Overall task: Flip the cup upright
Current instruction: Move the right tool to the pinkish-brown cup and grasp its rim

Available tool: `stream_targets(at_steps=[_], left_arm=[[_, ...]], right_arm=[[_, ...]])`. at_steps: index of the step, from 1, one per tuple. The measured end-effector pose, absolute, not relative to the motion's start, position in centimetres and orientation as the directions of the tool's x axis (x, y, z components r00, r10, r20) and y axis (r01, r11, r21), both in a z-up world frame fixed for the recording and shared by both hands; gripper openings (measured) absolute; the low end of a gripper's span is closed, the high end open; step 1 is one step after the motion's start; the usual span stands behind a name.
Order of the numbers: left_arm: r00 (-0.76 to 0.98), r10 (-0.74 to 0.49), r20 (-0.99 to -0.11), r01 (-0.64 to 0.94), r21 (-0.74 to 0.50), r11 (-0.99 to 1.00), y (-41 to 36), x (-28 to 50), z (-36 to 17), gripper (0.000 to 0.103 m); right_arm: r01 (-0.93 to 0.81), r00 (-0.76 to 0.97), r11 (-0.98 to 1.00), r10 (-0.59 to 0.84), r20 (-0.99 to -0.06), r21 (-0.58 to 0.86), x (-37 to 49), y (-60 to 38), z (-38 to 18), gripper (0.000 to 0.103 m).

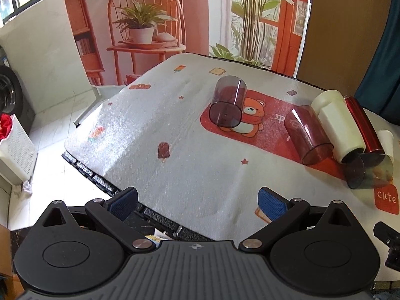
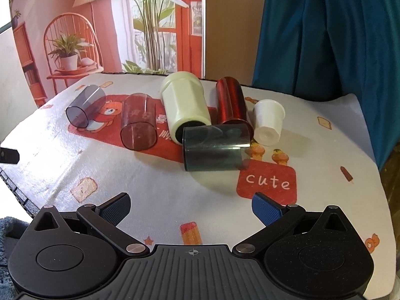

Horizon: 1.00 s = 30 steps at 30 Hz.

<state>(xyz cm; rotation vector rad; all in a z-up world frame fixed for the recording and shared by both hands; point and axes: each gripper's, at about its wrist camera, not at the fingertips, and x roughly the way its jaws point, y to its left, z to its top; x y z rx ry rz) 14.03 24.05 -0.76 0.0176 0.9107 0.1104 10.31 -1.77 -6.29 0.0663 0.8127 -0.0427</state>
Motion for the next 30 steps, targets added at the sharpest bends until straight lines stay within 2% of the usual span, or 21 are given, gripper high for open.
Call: stream_targets(at_steps=[15,21,26,30], left_arm=[[0.6,0.075,-0.796,-0.079,0.034,0.996,23.6,16.9,-1.7,0.103],[0.608,0.094,-0.788,-0.124,0.023,0.992,24.8,17.5,-1.7,0.103],[0.614,0.141,-0.777,-0.187,0.03,0.982,27.1,17.2,-1.9,0.103],[0.595,0.18,-0.783,-0.249,0.033,0.968,29.5,17.0,-2.5,0.103]], right_arm=[[0.045,0.662,0.998,-0.005,-0.75,0.033,12.3,-1.7,-7.6,0.103],[-0.037,0.706,0.999,0.038,-0.707,0.017,14.1,-0.2,-6.8,0.102],[-0.129,0.747,0.992,0.099,-0.658,0.002,17.0,2.2,-6.1,0.095],[-0.172,0.764,0.985,0.114,-0.635,-0.029,20.1,4.0,-6.5,0.083]])
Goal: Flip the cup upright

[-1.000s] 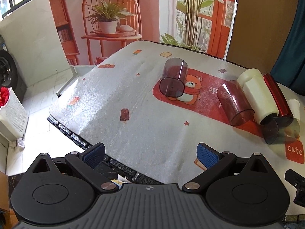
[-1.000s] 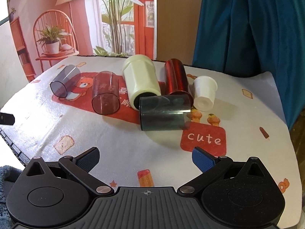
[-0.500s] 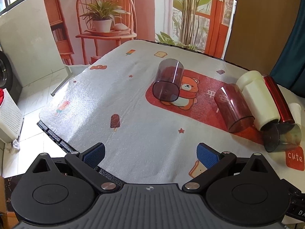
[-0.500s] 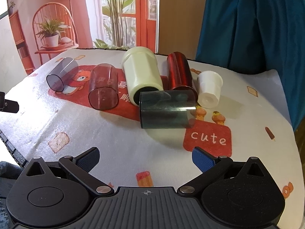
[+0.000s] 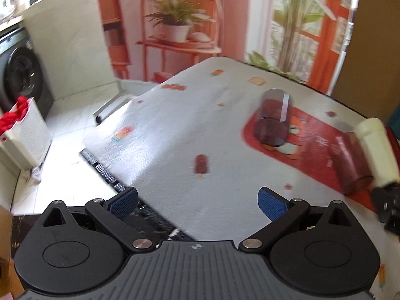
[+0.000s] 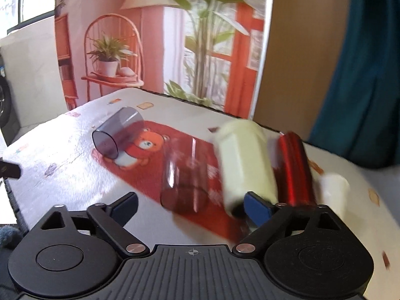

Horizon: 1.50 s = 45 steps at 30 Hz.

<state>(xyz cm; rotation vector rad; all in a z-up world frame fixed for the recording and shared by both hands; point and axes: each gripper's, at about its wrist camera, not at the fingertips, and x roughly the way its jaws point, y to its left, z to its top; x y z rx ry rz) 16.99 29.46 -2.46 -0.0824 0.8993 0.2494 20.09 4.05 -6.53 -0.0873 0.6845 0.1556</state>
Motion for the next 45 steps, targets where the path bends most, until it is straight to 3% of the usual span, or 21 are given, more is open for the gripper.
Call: stream_targets(at_steps=[8,12,21,30,45], left_arm=[[0.569,0.186,-0.801,-0.326,-0.013,0.945,32.9,16.1,-3.7,0.103],[0.563,0.174,-0.808,-0.333,-0.029,0.942,33.5,15.7,-4.2,0.103],[0.564,0.146,-0.813,-0.328,-0.059,0.943,33.6,15.3,-4.6,0.103],[0.559,0.108,-0.822,-0.285,-0.069,0.956,32.6,14.8,-5.2,0.103],[0.586,0.11,-0.803,-0.397,-0.166,0.903,37.5,14.0,-4.2,0.103]], right_arm=[[-0.169,0.752,0.977,0.042,-0.658,-0.131,24.6,7.4,-8.7,0.073],[-0.141,0.711,0.984,0.025,-0.703,-0.108,26.1,7.6,-10.0,0.057],[-0.144,0.674,0.988,0.061,-0.736,-0.05,22.6,6.5,-9.6,0.056],[-0.131,0.603,0.986,0.16,-0.782,0.101,15.6,3.9,-8.6,0.056],[-0.328,0.581,0.939,0.285,-0.763,0.101,20.0,14.1,-8.2,0.056]])
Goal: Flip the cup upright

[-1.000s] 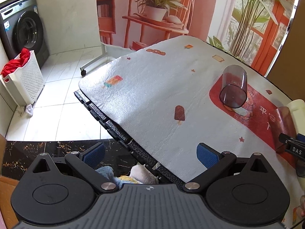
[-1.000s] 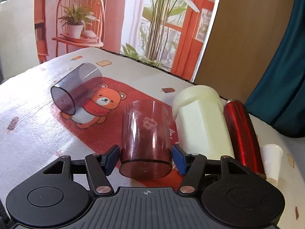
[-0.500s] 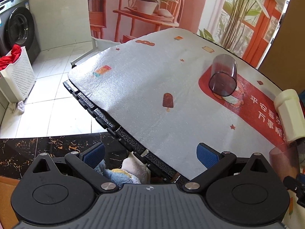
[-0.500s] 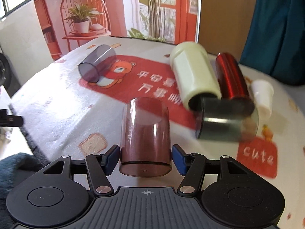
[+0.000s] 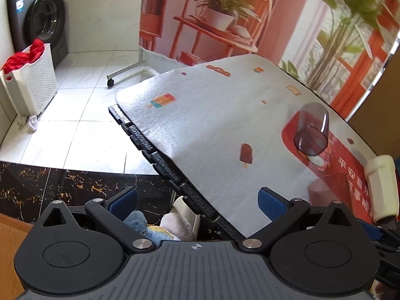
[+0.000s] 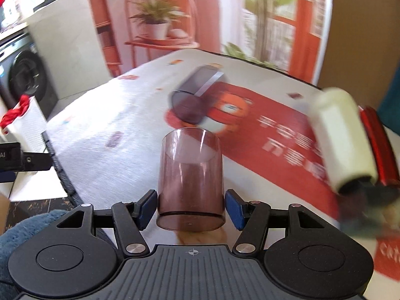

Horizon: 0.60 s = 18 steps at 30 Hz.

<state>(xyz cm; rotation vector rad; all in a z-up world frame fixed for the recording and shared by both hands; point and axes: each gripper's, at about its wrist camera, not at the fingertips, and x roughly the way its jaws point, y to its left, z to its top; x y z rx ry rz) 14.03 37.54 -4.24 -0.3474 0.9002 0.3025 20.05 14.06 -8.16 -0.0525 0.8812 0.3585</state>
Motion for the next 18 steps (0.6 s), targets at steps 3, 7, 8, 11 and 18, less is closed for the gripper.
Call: stream_targets(at_steps=[3,7,8,11,18], left_arm=[[0.586,0.101,-0.804,-0.409,-0.187,0.893,38.0,14.1,-4.4,0.103],[0.587,0.101,-0.803,-0.407,-0.185,0.894,38.1,14.2,-4.5,0.103],[0.587,0.1,-0.803,-0.404,-0.184,0.896,37.9,14.1,-4.5,0.103],[0.587,0.088,-0.805,-0.391,-0.187,0.901,37.6,14.1,-4.5,0.103],[0.589,0.083,-0.804,-0.347,-0.158,0.924,36.2,14.6,-3.5,0.103]], right_arm=[[-0.364,0.579,0.927,0.3,-0.758,0.088,20.2,16.0,-7.9,0.056],[-0.41,0.572,0.908,0.324,-0.754,0.079,20.1,17.4,-7.7,0.056],[-0.415,0.574,0.907,0.323,-0.753,0.072,20.0,17.5,-7.7,0.056],[-0.421,0.571,0.904,0.33,-0.751,0.077,20.1,17.2,-7.8,0.056],[-0.395,0.586,0.915,0.322,-0.743,0.085,19.3,15.2,-7.2,0.067]])
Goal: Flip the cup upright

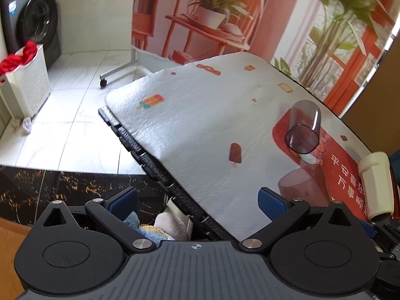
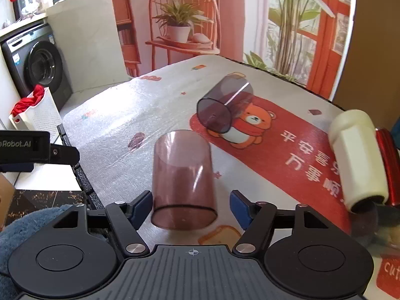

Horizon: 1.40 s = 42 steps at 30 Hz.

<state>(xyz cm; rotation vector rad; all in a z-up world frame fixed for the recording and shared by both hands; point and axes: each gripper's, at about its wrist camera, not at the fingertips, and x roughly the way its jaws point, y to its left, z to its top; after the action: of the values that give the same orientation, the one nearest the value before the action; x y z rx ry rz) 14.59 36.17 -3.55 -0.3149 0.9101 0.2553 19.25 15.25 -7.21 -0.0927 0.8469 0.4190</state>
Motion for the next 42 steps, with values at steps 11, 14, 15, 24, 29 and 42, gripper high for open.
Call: stream_targets(at_steps=[11,14,15,24,29,42], left_arm=[[0.523,-0.057,-0.85,-0.261,-0.224,0.939,31.4,19.3,-4.0,0.103],[0.479,-0.099,-0.872,-0.279,-0.258,0.925,30.2,21.4,-5.5,0.103],[0.461,-0.1,-0.881,-0.292,-0.258,0.921,29.9,22.0,-6.0,0.103],[0.413,-0.037,-0.91,-0.308,-0.178,0.935,28.0,25.3,-8.5,0.099],[0.459,-0.044,-0.887,-0.251,-0.177,0.952,26.9,25.4,-8.4,0.079],[0.617,0.118,-0.779,-0.147,0.033,0.989,25.4,23.6,-5.2,0.078]], right_arm=[[-0.257,0.602,0.958,0.263,-0.754,0.129,16.2,8.4,-7.6,0.075],[-0.216,0.602,0.964,0.256,-0.756,0.155,15.6,6.6,-8.1,0.075],[-0.207,0.604,0.965,0.255,-0.755,0.161,15.4,6.2,-8.3,0.075],[-0.149,0.619,0.962,0.271,-0.737,0.228,15.0,3.3,-9.1,0.079],[-0.126,0.613,0.96,0.275,-0.741,0.252,15.3,2.8,-9.9,0.081],[-0.107,0.603,0.951,0.295,-0.741,0.291,15.4,2.5,-10.5,0.081]])
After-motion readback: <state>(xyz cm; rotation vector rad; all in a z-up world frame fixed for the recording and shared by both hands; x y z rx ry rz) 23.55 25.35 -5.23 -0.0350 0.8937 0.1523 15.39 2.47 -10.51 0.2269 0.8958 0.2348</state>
